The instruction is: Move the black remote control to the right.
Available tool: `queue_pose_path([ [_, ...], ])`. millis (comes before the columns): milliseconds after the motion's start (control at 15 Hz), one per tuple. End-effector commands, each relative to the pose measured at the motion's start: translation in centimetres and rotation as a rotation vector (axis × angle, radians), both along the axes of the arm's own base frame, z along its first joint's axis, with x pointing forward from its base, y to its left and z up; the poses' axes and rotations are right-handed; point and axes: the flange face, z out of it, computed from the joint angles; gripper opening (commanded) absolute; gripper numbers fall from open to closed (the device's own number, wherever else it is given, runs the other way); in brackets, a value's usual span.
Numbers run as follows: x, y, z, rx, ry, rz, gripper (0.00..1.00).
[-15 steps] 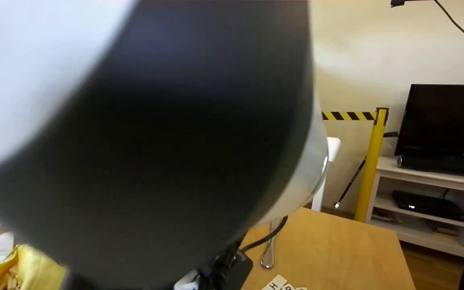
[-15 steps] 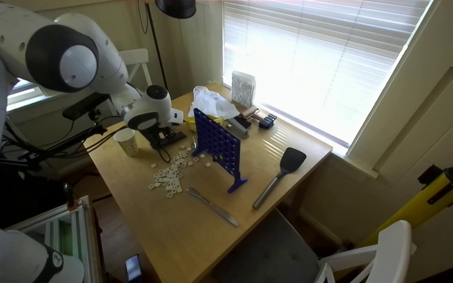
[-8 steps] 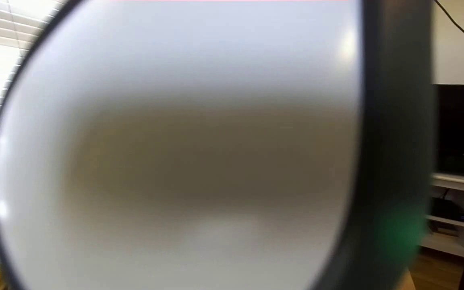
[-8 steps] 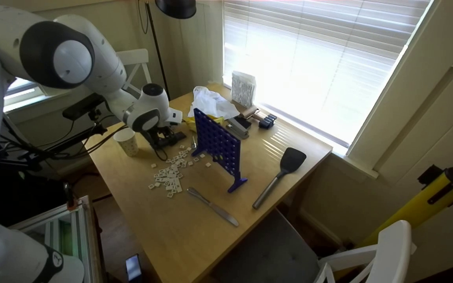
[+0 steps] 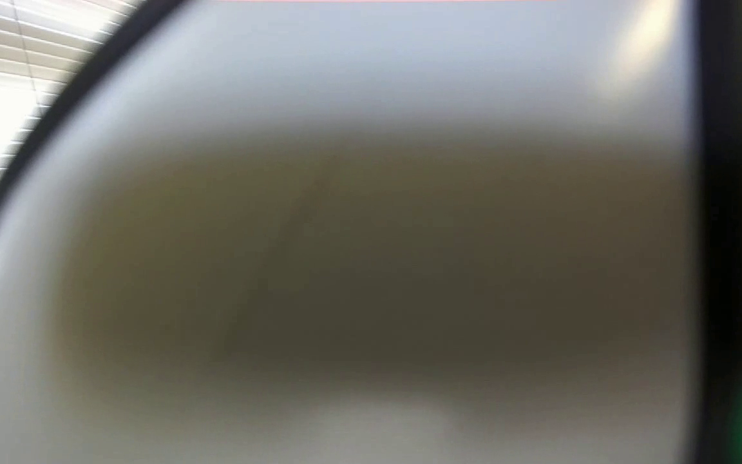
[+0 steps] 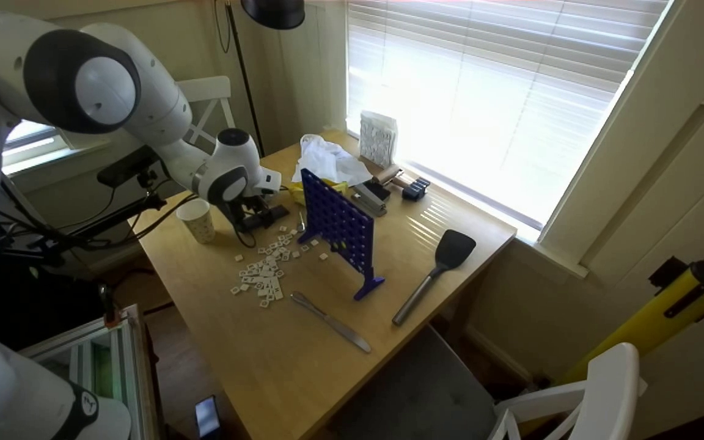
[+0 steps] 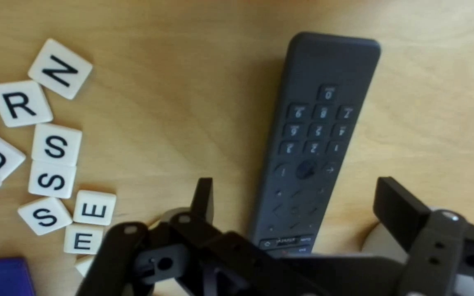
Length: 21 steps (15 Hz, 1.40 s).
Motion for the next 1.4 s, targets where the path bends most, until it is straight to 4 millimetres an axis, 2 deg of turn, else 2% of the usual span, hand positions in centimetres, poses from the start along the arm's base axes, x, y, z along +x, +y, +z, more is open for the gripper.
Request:
queue_pose_path([
  [0, 0.6, 0.8, -0.3, -0.02, 0.008, -0.009, 1.0],
  [933, 0.7, 0.9, -1.7, -0.082, 0.03, -0.046, 0.99],
  [1000, 0.7, 0.9, -1.7, -0.083, 0.031, -0.043, 0.76],
  [1133, 0.8, 0.8, -1.7, -0.085, 0.03, -0.046, 0.7],
  [1333, 1.7, -0.3, -1.3, -0.096, 0.012, -0.073, 0.47],
])
